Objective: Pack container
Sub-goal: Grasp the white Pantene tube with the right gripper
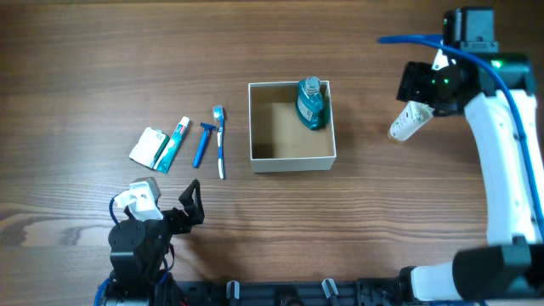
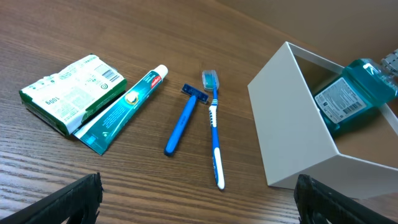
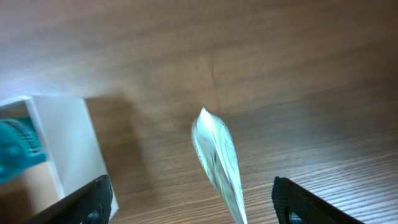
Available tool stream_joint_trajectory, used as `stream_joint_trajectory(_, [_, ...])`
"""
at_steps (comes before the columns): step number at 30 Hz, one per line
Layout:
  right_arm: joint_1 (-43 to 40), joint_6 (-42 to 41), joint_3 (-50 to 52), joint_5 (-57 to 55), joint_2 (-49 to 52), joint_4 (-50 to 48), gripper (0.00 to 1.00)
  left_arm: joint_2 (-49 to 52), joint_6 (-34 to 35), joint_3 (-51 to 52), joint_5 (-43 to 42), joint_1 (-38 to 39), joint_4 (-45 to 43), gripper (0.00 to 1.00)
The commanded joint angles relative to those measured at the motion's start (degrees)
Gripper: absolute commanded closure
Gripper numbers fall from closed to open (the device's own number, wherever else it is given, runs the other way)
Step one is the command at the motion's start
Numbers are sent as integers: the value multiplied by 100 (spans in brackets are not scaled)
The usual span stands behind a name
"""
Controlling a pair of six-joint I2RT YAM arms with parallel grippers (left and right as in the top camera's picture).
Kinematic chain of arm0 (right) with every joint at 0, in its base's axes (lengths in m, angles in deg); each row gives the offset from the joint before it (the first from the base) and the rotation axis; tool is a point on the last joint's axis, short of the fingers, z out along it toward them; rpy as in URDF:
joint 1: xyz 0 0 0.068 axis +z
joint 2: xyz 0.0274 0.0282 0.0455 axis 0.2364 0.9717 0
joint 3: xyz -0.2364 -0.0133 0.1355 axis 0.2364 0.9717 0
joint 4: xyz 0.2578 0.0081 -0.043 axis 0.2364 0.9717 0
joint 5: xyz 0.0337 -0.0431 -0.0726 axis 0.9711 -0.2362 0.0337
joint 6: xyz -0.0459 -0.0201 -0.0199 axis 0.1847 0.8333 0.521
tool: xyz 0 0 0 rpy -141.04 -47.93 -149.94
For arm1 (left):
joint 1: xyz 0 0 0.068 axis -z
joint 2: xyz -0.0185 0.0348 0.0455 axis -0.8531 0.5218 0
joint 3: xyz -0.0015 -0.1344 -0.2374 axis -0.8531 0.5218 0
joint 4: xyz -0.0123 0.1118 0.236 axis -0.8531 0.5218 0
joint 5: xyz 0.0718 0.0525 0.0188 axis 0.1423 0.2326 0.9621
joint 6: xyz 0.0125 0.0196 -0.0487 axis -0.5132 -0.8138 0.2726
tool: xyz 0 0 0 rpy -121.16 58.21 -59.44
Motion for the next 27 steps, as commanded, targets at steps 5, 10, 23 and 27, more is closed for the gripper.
stream_joint_trajectory(5, [-105, -153, 24, 85, 981, 162, 50, -31, 48, 76, -46, 26, 11, 0])
stream_joint_trajectory(10, [-107, -321, 26, 70, 1043, 197, 71, -31, 48, 76, -46, 26, 11, 0])
stream_joint_trajectory(23, [-46, -664, 7, 96, -35, 387, 96, -31, 48, 76, -46, 26, 11, 0])
stream_joint_trajectory(27, [387, -603, 4, 105, -1217, 498, 96, -31, 48, 76, -46, 26, 11, 0])
